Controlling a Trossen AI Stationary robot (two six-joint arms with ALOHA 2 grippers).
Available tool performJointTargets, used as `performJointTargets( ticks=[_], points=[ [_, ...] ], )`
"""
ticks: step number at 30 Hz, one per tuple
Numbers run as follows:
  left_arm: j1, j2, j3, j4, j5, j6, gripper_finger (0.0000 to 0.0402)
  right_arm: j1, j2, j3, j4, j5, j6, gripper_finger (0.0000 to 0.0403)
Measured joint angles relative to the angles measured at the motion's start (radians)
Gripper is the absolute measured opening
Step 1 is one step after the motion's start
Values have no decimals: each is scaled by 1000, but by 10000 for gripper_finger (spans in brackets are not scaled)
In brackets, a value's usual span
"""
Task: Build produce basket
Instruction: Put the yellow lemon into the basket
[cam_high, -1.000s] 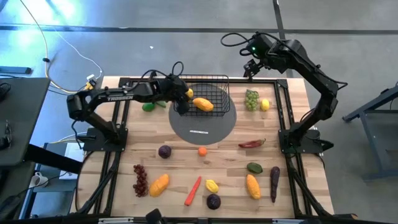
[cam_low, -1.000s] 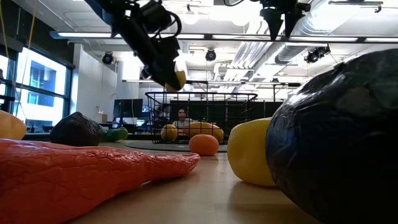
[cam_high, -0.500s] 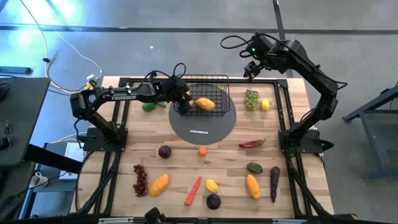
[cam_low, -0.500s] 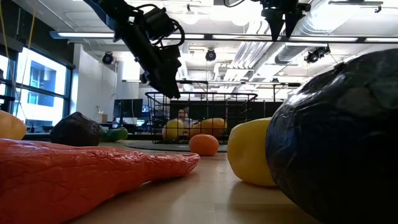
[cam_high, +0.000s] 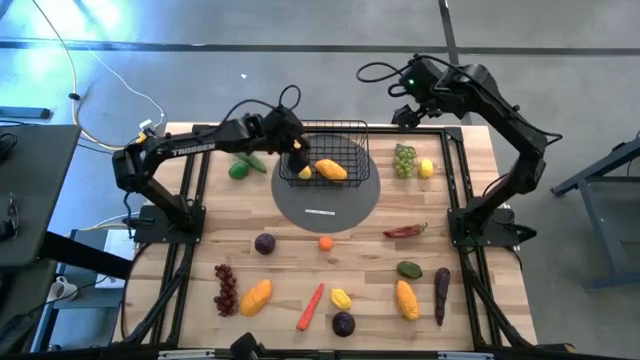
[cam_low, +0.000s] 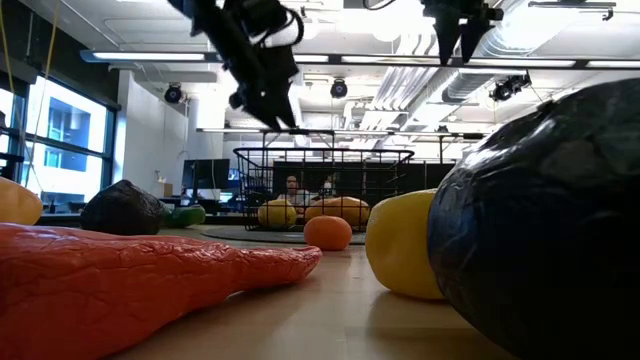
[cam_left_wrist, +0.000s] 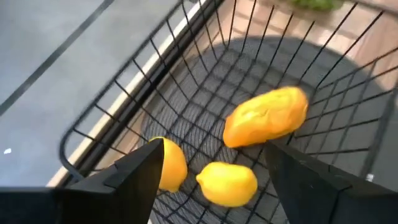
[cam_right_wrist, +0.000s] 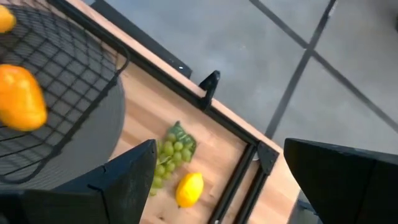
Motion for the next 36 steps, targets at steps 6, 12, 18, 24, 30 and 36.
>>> performJointTargets(
  ticks=[6,12,18,24,30,36],
  points=[
    [0,-42,94,-95,124,55,270,44,-38,-1,0,-47,79,335],
    [0,-89,110,-227,117,120,270,120,-85,-79,1,-49,238,335],
    [-1,-119,110,-348,140,148,270,191,-170,-267,-1,-47,444,335],
    [0,-120,110,-385,247,169,270,201,-254,-456,11,-25,630,335],
    [-11,-120,110,-387,260,186,270,188,-288,-600,47,-18,726,335],
    [-16,-138,110,-420,264,184,270,117,-289,-718,161,-22,726,335]
  ],
)
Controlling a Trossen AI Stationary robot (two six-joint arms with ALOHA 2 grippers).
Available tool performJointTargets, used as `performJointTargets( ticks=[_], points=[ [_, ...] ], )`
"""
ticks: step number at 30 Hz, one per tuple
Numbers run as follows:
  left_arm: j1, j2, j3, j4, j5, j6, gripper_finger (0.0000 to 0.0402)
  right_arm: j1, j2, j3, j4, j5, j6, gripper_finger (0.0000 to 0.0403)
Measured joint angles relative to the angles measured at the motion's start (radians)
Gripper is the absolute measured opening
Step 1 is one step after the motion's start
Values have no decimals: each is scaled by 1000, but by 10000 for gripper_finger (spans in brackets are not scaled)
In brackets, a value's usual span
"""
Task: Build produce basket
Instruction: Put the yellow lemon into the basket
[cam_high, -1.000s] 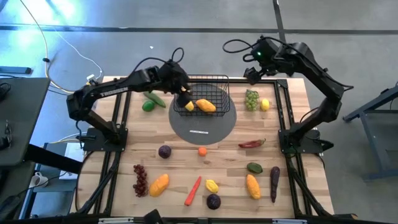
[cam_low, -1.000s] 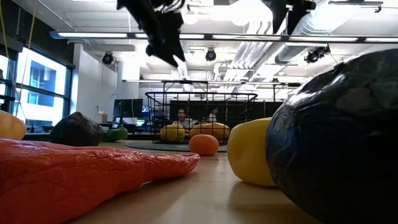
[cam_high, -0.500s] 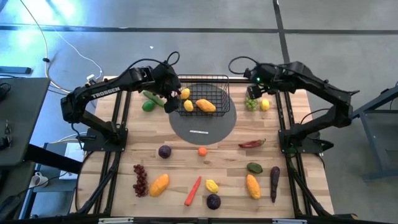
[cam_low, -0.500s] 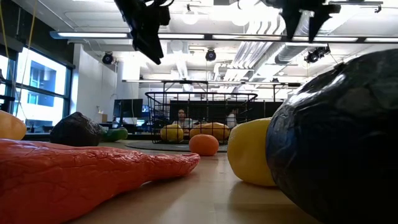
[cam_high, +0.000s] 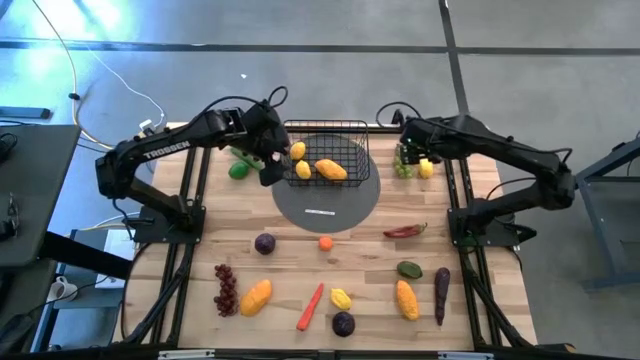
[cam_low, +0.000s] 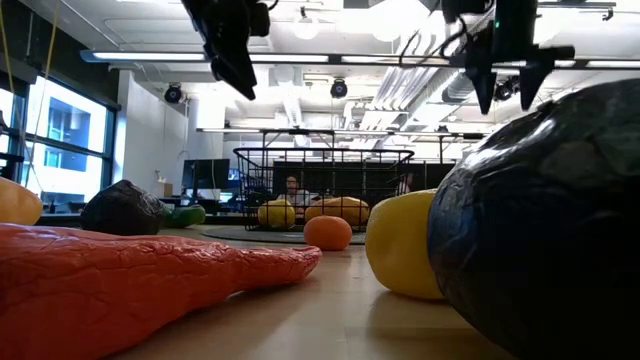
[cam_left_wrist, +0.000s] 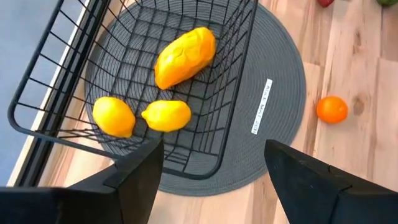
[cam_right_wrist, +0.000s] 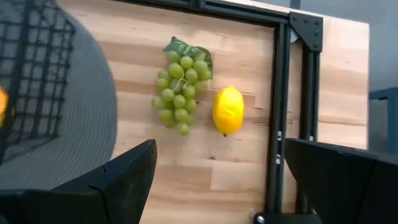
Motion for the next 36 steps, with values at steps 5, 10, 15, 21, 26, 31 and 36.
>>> performJointTargets(
  ticks=[5,10,15,21,26,31,36],
  points=[
    [-7,-43,0,-35,22,0,270,-104,1,-98,71,-20,-9,335],
    [-7,-97,0,-47,25,-17,270,-195,1,-178,179,-68,-90,335],
    [-7,-140,0,-53,25,-25,270,-260,2,-251,283,-109,-113,335],
    [-6,-158,0,-73,15,-27,270,-308,6,-342,393,-118,-107,334],
    [-6,-158,0,-82,14,-25,270,-327,6,-404,464,-125,-104,334],
    [-6,-158,0,-83,14,-24,270,-344,6,-456,515,-124,-85,334],
    [-6,-158,0,-83,14,-24,270,-353,6,-519,572,-123,-58,334]
  ],
)
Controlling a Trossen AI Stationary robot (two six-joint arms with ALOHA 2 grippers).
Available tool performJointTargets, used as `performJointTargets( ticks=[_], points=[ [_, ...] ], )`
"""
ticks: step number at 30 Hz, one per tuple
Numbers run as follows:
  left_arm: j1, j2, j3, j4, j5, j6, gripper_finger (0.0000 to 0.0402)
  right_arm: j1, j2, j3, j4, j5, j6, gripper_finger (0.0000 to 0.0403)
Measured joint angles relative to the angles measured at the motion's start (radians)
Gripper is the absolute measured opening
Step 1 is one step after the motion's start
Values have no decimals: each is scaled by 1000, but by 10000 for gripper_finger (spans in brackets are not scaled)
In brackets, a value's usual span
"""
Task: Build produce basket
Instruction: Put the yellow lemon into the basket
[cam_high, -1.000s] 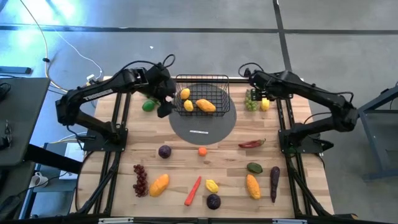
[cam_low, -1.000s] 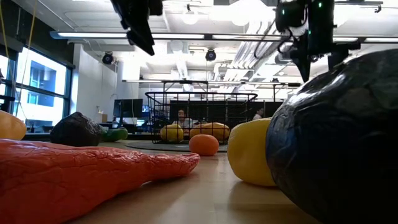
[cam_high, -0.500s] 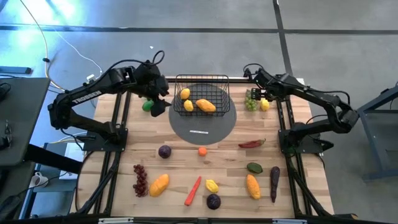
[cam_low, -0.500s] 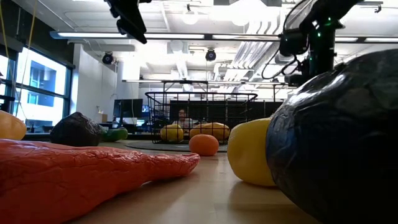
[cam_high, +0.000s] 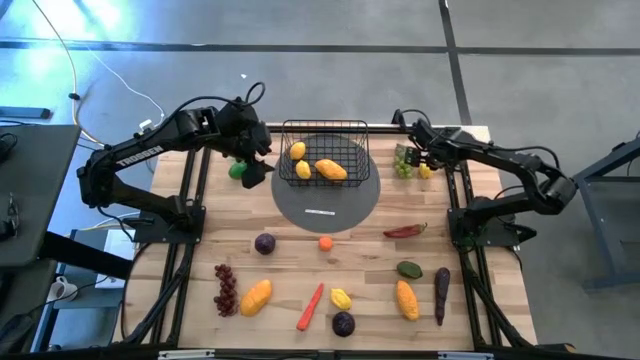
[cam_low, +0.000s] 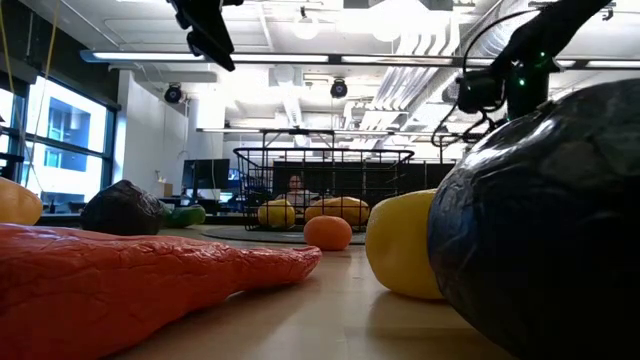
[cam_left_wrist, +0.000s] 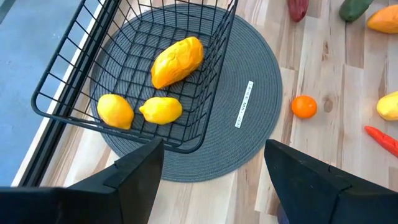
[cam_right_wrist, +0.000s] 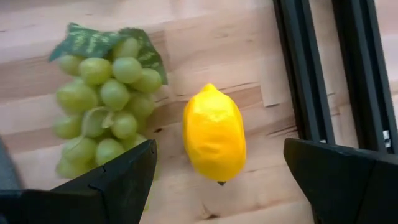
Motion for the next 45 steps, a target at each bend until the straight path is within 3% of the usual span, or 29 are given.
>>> performJointTargets(
  ticks=[8,23,30,34,45],
  points=[
    [0,0,0,0,0,-1,270,-5,0,-105,127,-2,58,330],
    [0,0,0,1,0,-2,270,-9,65,-162,234,3,81,260],
    [0,0,0,1,-3,-2,270,-9,83,-161,244,-19,80,186],
    [0,0,0,1,-55,-2,270,-3,82,-151,243,-40,78,145],
    [0,0,0,1,-106,8,270,93,82,-31,147,0,87,158]
  ],
)
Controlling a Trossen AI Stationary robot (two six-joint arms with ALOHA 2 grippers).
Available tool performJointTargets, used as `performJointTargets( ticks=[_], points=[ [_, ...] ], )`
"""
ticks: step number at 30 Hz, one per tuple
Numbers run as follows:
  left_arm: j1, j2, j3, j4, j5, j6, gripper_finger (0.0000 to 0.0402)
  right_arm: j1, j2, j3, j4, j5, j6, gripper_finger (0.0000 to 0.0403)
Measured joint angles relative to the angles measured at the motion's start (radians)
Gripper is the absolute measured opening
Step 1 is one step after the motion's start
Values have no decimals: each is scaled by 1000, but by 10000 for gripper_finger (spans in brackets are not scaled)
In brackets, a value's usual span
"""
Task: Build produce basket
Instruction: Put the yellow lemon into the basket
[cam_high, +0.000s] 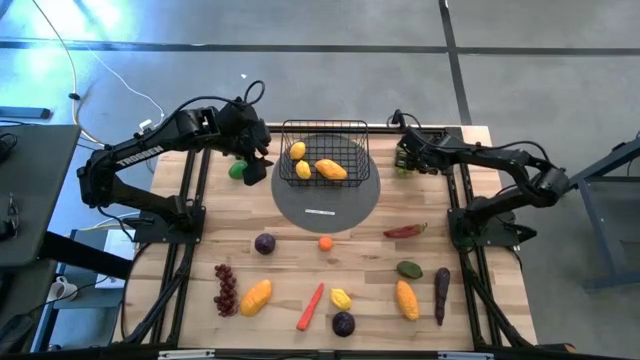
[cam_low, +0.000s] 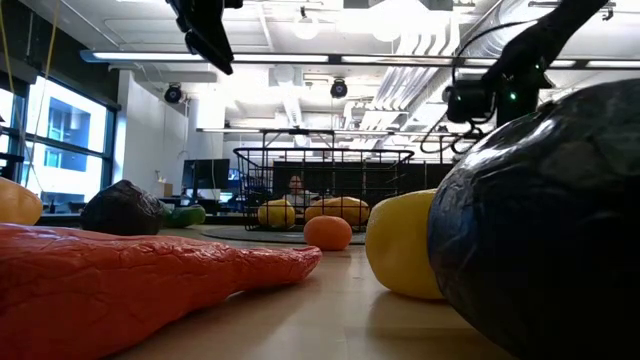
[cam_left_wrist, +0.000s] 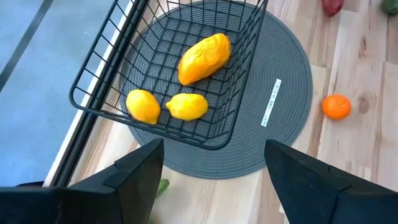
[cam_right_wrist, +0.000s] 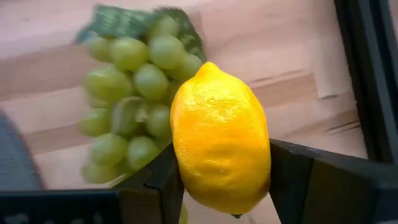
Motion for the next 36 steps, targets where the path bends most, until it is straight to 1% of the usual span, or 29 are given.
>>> performJointTargets(
  ticks=[5,15,21,28,32,36],
  points=[
    [0,0,0,0,0,0,270,42,0,89,-94,61,2,149],
    [0,0,0,0,0,-8,270,122,0,317,-269,178,-5,152],
    [0,0,0,1,0,-8,270,185,-1,434,-269,222,-30,151],
    [0,0,0,2,0,33,270,271,-1,523,-250,229,-55,151],
    [0,0,0,3,0,42,270,309,-1,546,-181,225,-98,151],
    [0,0,0,3,0,45,270,326,-1,554,-79,175,-165,150]
  ],
)
